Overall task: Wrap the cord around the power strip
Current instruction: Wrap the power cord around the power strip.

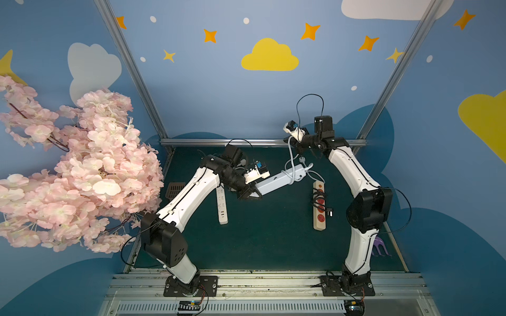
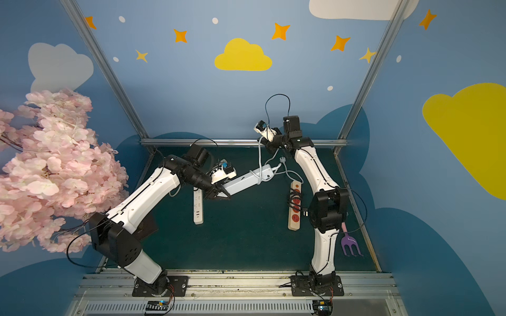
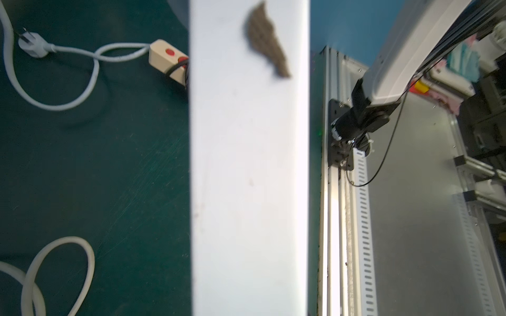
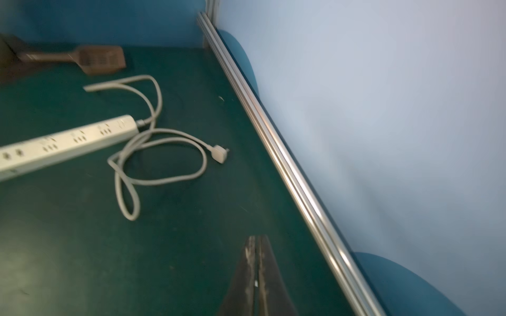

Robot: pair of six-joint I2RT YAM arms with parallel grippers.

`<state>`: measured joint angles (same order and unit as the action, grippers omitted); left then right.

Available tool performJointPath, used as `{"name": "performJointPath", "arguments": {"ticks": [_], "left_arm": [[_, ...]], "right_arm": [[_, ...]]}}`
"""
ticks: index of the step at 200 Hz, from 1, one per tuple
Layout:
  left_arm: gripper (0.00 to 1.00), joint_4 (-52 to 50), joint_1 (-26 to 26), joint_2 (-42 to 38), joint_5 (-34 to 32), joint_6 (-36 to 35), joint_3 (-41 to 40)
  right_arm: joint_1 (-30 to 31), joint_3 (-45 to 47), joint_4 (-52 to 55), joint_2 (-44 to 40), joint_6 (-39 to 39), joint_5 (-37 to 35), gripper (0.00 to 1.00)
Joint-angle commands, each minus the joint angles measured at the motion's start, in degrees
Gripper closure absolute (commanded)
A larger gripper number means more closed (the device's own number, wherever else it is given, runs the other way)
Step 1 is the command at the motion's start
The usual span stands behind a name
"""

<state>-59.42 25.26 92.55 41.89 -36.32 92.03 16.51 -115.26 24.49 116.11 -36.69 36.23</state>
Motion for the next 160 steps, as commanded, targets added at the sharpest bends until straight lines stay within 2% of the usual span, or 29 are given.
{"name": "performJointPath", "arguments": {"ticks": [1,26,50,74,124,145,160], "left_arm": [[0.97,8.02,0.79,-5.88,12.87,0.4,-1.39],[0.97,21.17,-0.51,-9.11,12.21,9.67,-4.73],[0.97,24.66,-1.29,-9.34,10.18,13.69,-4.61],[0.97,25.67,-1.36,-9.15,10.06,15.56,-3.9],[0.97,29.34,-2.0,-9.98,8.34,20.07,-3.97],[0.97,30.73,-2.36,-10.21,8.1,21.95,-3.83],[0.97,32.95,-2.81,-10.37,7.41,24.36,-3.87]], "right_arm": [[-0.78,1.94,-10.61,1.39,13.36,6.62,0.88],[-0.52,11.34,-24.14,0.16,23.76,3.1,0.65],[-0.44,19.01,-34.68,-0.51,31.01,-0.57,0.53],[0.44,21.29,-39.81,1.12,34.81,-2.92,0.5],[2.43,22.35,-45.16,5.2,36.72,-9.35,0.44],[3.24,20.44,-45.36,7.66,36.39,-11.73,0.45],[3.9,18.68,-45.19,9.63,36.22,-12.21,0.51]]}}
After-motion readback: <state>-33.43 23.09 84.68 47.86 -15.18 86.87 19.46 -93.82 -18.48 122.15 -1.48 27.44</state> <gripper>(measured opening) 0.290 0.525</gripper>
